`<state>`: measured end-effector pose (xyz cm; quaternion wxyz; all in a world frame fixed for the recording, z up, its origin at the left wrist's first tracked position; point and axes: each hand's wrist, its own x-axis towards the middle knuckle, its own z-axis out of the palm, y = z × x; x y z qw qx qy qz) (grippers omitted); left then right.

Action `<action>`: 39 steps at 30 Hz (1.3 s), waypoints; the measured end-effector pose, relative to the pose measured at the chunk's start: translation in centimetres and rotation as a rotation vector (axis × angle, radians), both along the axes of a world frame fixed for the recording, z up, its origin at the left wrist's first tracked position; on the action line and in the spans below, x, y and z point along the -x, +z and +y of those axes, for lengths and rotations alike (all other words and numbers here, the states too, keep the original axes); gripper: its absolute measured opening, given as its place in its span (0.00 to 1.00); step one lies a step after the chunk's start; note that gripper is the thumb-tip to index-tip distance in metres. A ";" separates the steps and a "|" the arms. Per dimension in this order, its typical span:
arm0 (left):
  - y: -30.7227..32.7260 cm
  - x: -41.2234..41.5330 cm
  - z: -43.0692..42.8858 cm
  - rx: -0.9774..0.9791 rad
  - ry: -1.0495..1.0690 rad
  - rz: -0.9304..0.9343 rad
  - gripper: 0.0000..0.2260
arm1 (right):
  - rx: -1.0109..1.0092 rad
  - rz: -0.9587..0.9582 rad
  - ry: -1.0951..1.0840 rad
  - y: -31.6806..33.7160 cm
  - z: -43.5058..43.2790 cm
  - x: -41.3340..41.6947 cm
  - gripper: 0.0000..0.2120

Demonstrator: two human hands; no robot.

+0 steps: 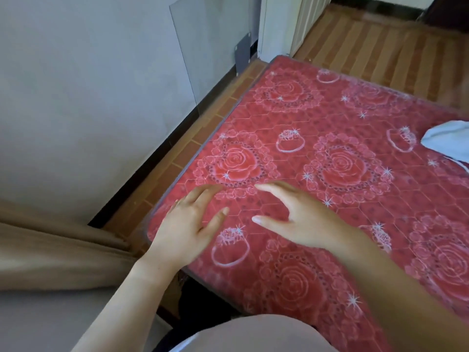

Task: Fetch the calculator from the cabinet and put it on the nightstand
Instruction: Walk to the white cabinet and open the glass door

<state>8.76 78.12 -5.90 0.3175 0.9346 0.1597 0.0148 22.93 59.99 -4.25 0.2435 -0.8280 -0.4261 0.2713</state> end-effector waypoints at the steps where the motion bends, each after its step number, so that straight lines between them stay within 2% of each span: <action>1: 0.1 0.1 2.1 -0.001 -0.036 0.014 0.22 | -0.010 -0.015 -0.027 0.0 1.7 0.5 0.30; 6: 1.7 0.4 11.6 -0.075 -0.216 0.094 0.24 | -0.022 0.045 -0.137 0.6 10.1 3.2 0.31; 11: 2.5 0.3 17.5 -0.074 -0.266 0.098 0.24 | -0.008 0.040 -0.185 1.4 15.4 5.2 0.33; 17: 1.6 1.5 20.6 -0.028 -0.177 0.135 0.25 | -0.025 0.026 -0.130 0.9 18.8 5.2 0.33; 22: 1.0 1.9 22.5 -0.030 -0.089 0.135 0.29 | -0.044 0.041 -0.068 0.0 21.0 4.1 0.32; 28: 0.7 0.6 26.3 0.010 -0.108 0.103 0.28 | -0.022 0.068 -0.089 -0.3 24.5 2.9 0.33; 35: -0.2 -3.5 35.1 0.026 -0.289 0.072 0.30 | 0.018 -0.031 -0.232 -0.1 31.9 2.0 0.33; 39: -0.1 -4.5 41.8 -0.002 -0.386 0.087 0.30 | -0.024 -0.006 -0.319 0.0 38.3 3.1 0.32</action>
